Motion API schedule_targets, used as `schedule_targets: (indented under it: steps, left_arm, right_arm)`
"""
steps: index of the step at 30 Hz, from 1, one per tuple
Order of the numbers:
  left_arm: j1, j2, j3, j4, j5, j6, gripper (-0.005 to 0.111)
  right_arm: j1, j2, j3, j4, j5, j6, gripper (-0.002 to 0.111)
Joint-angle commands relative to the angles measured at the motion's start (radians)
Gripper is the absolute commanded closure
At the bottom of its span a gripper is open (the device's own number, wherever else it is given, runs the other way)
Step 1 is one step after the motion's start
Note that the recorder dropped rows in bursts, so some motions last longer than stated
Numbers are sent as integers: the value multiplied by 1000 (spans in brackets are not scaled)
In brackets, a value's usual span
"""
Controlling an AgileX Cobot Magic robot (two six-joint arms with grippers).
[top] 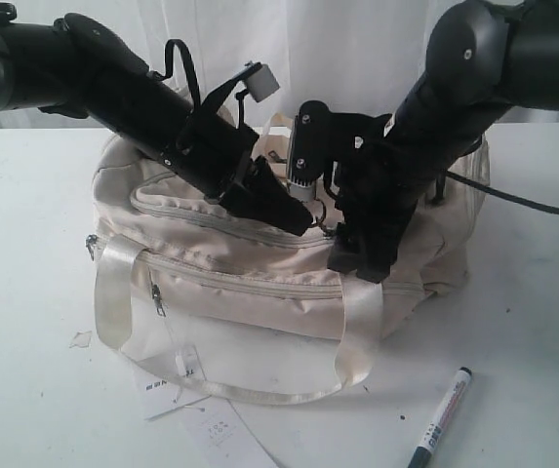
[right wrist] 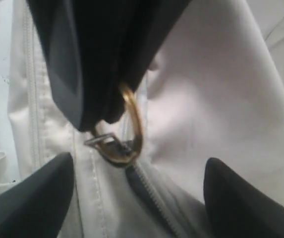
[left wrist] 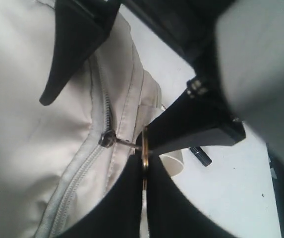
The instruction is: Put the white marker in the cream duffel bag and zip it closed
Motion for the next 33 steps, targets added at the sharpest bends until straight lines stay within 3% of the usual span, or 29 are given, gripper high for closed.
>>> schedule_targets:
  steps: [1,6,7,9,10,13,17,19,25,29,33]
  left_arm:
    - [4,-16,9,-17,19,-9,107]
    - [4,-16,9,-17,19,-9,107]
    - [4,-16,9,-14,19,-9,107]
    - [4,-16,9,-11,15,-9,107]
    - [4,-16,9,-11,10,-9,107]
    - [4,-16,9,-6,4,-12,107]
    - [14,-16,9,245,-145,-255,107]
    - [55,-16,9,347,-181,-359,107]
    - [292,-18,9,308,-150,-374,107]
    - [374,-18,9,171,-88,-365,107]
    - [419,-18,9,38,47,-222,107]
  right_arm:
    - [0,28,7,-3,9,-12,46]
    - [0,32,7,-66,33,-10,78]
    - [0,32,7,-91,60,-10,91]
    - [0,32,7,-95,95,-10,106]
    - [0,32,7,-95,97,-8,108]
    - [0,32,7,-95,97,-1,108]
    - [0,32,7,-95,97,77,108]
    - [0,32,7,-95,97,95,108]
    - [0,32,7,-95,97,95,108]
    - [0,32,7,-95,97,95,108]
    - [0,32,7,-95,95,94,108]
